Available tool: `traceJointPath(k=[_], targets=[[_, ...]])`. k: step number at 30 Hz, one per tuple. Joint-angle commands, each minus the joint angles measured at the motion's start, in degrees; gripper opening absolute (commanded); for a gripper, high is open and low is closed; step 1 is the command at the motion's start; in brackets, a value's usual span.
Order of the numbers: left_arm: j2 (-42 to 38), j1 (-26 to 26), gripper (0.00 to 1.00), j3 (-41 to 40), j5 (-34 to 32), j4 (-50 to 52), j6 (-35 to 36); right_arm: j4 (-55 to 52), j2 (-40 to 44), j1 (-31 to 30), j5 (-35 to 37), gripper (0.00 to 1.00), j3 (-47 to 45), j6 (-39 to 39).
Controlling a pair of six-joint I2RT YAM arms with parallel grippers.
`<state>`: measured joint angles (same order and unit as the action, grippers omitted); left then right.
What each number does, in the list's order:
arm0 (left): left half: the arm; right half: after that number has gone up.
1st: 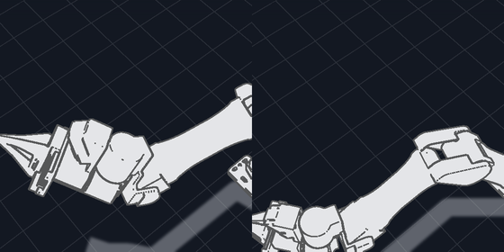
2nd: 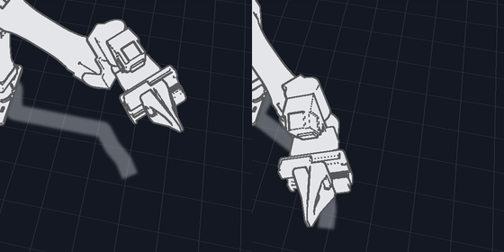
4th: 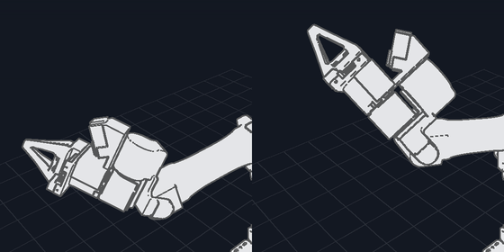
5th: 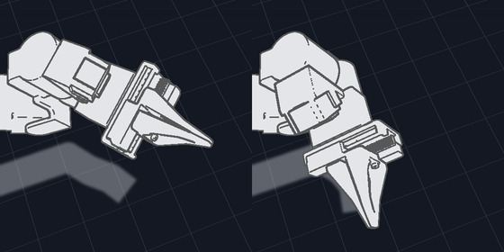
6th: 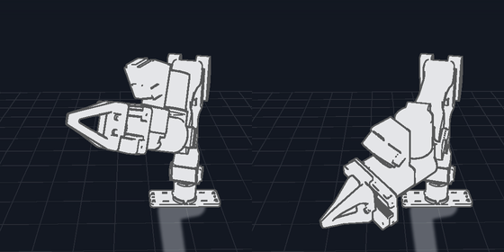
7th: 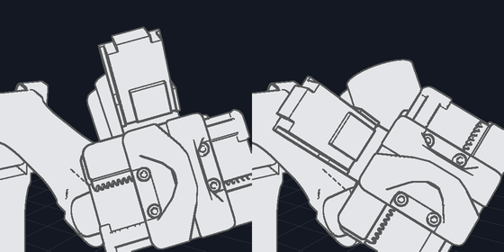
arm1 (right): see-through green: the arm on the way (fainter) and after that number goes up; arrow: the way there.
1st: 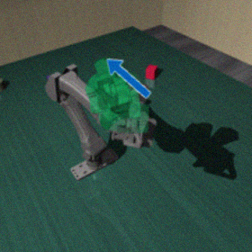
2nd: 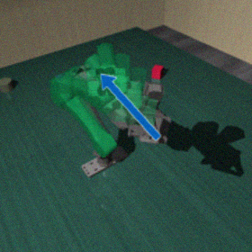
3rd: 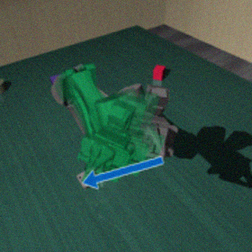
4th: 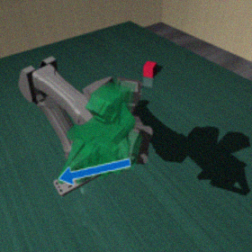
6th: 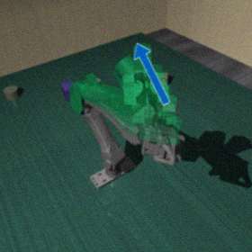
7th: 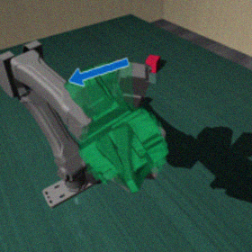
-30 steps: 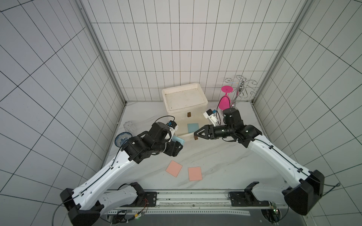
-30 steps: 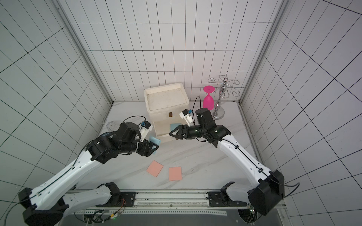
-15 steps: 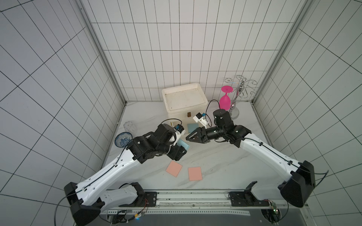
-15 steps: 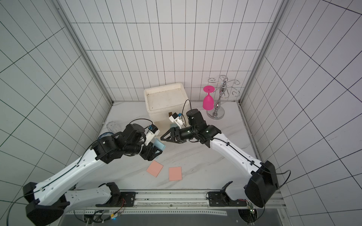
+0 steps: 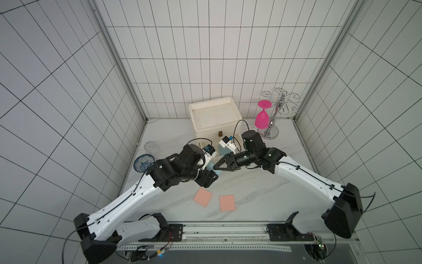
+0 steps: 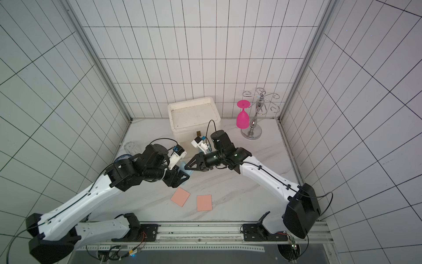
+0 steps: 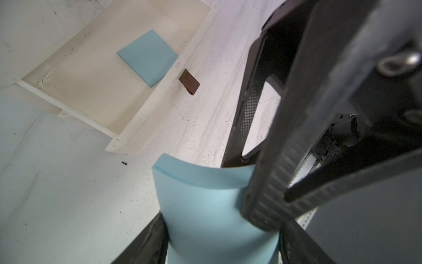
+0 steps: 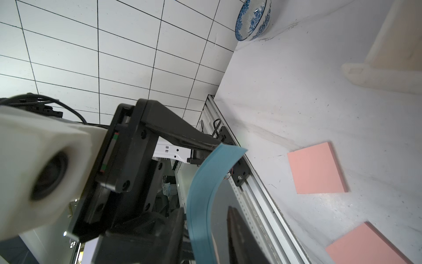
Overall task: Please put the sticky notes in the drawer by color
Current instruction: Pick up the sticky notes from the center of the board, then place the sticky notes in the drawer.
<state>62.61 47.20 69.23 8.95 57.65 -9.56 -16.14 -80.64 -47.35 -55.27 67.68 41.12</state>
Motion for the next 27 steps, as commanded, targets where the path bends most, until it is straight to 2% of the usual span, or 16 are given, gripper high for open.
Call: traceJointPath(k=[1,3,5,9,11,15,22,27], targets=[[-1.08,0.26,0.73,1.71,-0.64,-1.41,0.91,0.15,-0.28,-0.46,-0.13,0.24,-1.19,-0.59],[-1.15,0.30,0.76,1.70,-0.86,-1.34,0.91,0.06,-0.07,-0.46,-0.04,0.14,-1.02,-0.61],[-1.17,0.29,0.83,1.52,-1.59,-1.54,0.78,-0.12,0.12,-0.38,0.09,0.06,-0.71,-0.70],[-1.83,0.26,0.94,1.03,-4.95,-2.40,-0.51,-0.12,1.08,0.64,0.40,0.04,-0.02,-0.61],[-2.83,0.17,0.98,0.96,-8.77,-3.03,-2.49,-0.10,2.15,2.44,0.97,0.04,0.28,-0.20],[-5.68,-1.29,0.98,0.40,-15.07,-4.83,-6.18,0.25,5.08,7.42,5.49,0.03,0.33,0.89],[-7.85,-15.24,0.98,-4.49,-1.81,-10.32,-14.62,2.74,6.10,13.86,21.56,0.03,0.10,0.87],[-5.99,-21.12,0.98,-8.24,5.98,-13.97,-19.69,6.53,0.88,14.09,29.03,0.02,1.36,-0.08]])
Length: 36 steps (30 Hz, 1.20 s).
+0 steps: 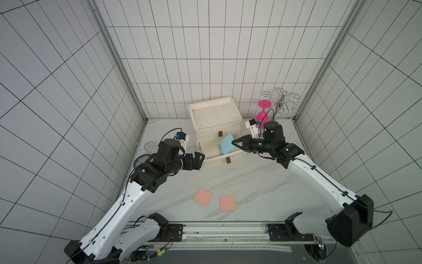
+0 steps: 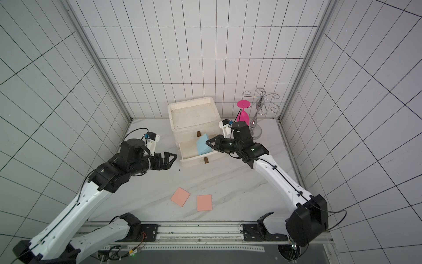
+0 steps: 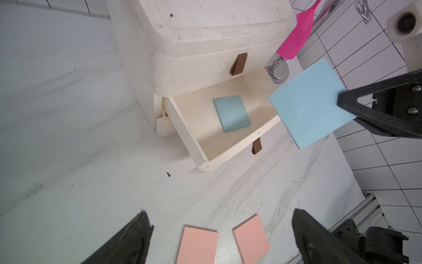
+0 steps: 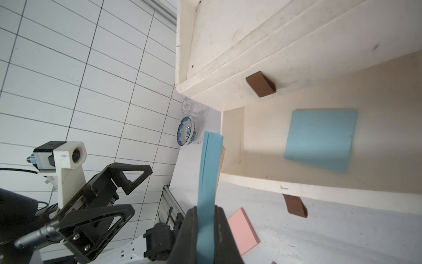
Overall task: Please put the sticky notes in the drawer by color
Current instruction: Place the sticky notes in the drawer.
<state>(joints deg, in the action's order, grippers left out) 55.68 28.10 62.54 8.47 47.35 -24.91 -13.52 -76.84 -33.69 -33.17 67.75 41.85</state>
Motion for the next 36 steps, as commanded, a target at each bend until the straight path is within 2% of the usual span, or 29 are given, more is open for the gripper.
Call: traceJointPath(k=[1,6,18,22,25,30,36], targets=[[1.33,-2.62,0.98,-1.95,7.39,-4.16,-4.86,4.70,-4.00,0.38,7.34,0.02,1.56,-0.84],[3.54,-5.34,0.98,-3.60,12.22,-5.42,-6.25,7.12,-9.96,0.15,8.39,0.02,3.22,-1.67],[3.05,-6.35,0.98,-5.00,13.14,-5.47,-5.85,9.04,-17.81,-1.11,8.75,0.03,7.04,-2.38],[2.79,-6.49,0.98,-5.39,13.08,-5.43,-5.86,8.26,-18.82,-1.05,9.29,0.07,7.19,-3.36],[2.61,-6.56,0.98,-5.59,13.21,-5.28,-5.86,6.04,-18.96,-0.90,11.02,0.16,7.20,-5.18],[2.59,-6.74,0.98,-5.42,13.35,-5.18,-5.77,-1.69,-16.70,-0.73,18.86,0.42,8.10,-11.19],[4.65,-7.81,0.98,-2.54,13.34,-5.12,-5.24,-10.69,-8.97,-0.06,24.93,0.47,10.41,-16.96]])
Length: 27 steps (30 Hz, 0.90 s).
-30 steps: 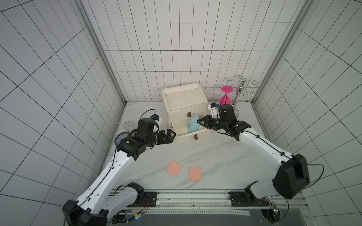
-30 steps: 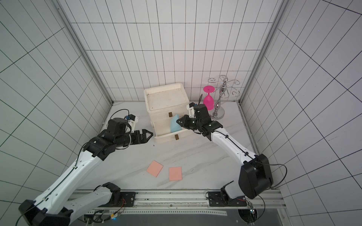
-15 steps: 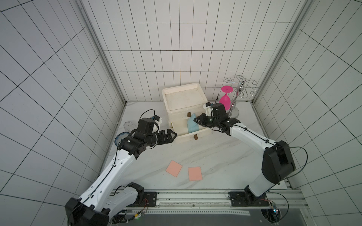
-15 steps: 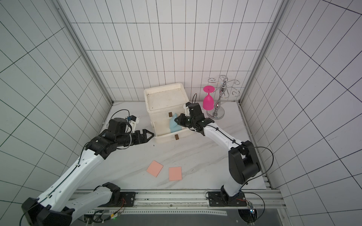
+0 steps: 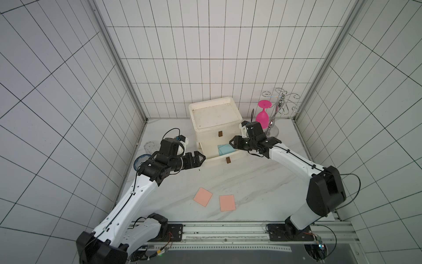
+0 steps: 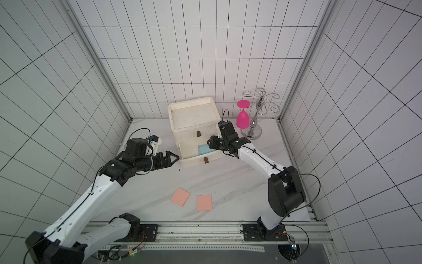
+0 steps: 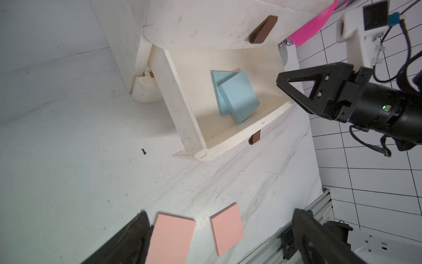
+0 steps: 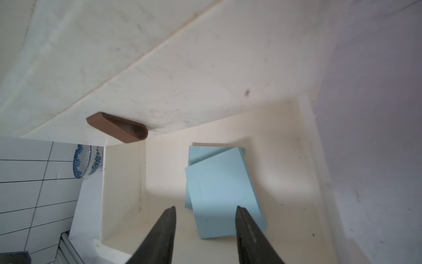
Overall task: Please put the sticky notes in the drawer by color
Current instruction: Place the sticky notes in the drawer, then close the drawer in the storage box.
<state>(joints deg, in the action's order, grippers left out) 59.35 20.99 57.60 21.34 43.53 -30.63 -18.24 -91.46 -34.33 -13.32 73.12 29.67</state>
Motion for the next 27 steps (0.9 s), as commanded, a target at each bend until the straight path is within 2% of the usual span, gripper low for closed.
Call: traceJointPath(k=[1,5,10,13,16,21,24,27], targets=[[1.80,-1.07,0.98,3.69,0.45,-1.18,0.50,-7.20,7.25,0.59,5.51,0.47,5.28,-5.48],[8.41,-1.92,0.98,13.23,0.05,-1.18,0.49,-9.54,15.05,0.53,5.69,0.47,2.01,-6.47],[21.86,-1.92,0.98,30.71,-2.36,-2.34,1.30,-7.54,23.70,-1.03,5.12,0.43,-9.68,-5.59],[31.12,-1.86,0.95,41.74,-2.18,-2.11,1.02,-5.77,25.79,-3.24,6.55,0.43,-16.08,-4.89],[39.02,-1.44,0.93,50.71,-1.99,-2.12,0.40,-3.72,25.61,-5.42,6.86,0.43,-20.58,-4.38],[49.49,0.02,0.92,61.14,-1.88,0.41,1.43,3.38,22.72,-8.29,6.03,0.43,-25.14,-3.43],[53.70,1.01,0.92,64.52,-2.16,2.76,3.26,9.58,20.16,-10.18,7.74,0.43,-26.90,-2.22],[55.79,1.24,0.92,63.94,-2.45,3.08,4.09,17.90,17.91,-11.66,10.05,0.44,-28.81,-0.56]])
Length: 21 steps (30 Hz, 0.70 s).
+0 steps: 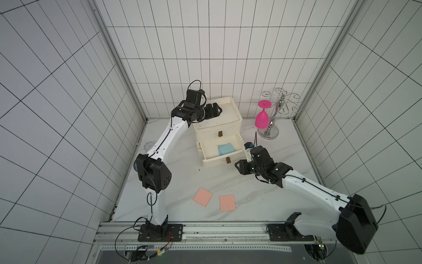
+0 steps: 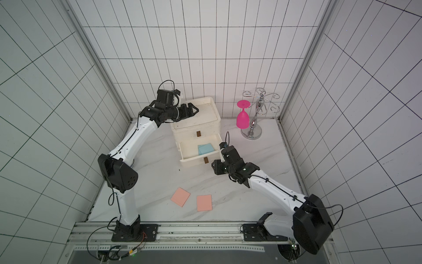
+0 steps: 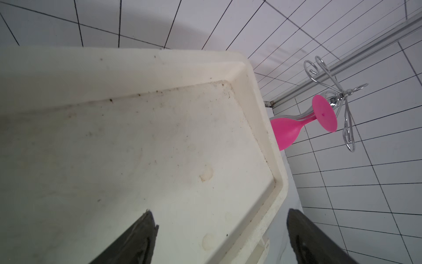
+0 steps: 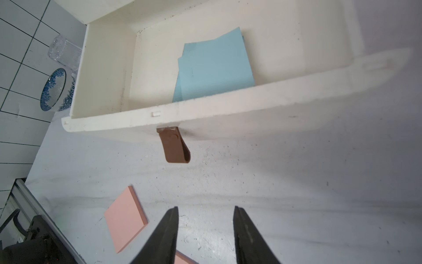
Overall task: Please put the sticky notes in the drawer by color
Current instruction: Close the drawer in the storage box.
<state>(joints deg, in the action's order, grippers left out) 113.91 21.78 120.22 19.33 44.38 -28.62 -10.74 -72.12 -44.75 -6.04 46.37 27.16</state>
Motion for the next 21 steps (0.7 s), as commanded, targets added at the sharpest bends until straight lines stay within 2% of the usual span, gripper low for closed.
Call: traceJointPath(k=[1,7,12,15,19,21], targets=[[1.62,0.36,0.92,0.78,-0.44,2.30,2.21,12.58,-2.68,-1.43,3.08,0.44,-2.08,2.32],[1.67,0.37,0.92,-4.56,0.69,0.98,2.34,16.26,-11.05,-1.98,2.47,0.45,2.65,2.54],[0.59,0.20,0.92,-7.32,0.96,0.20,2.18,16.90,-14.89,-2.45,2.17,0.43,5.97,2.64],[-0.55,0.05,0.92,-9.90,1.48,-1.23,1.82,17.06,-15.68,-2.61,2.02,0.33,7.01,2.71],[-1.45,-0.41,0.92,-12.50,2.28,-2.69,0.99,17.75,-15.28,-3.05,1.89,0.15,7.76,2.95],[-1.65,-0.44,0.92,-13.06,2.36,-2.86,0.94,18.12,-15.24,-3.15,2.10,0.10,8.15,2.91]])
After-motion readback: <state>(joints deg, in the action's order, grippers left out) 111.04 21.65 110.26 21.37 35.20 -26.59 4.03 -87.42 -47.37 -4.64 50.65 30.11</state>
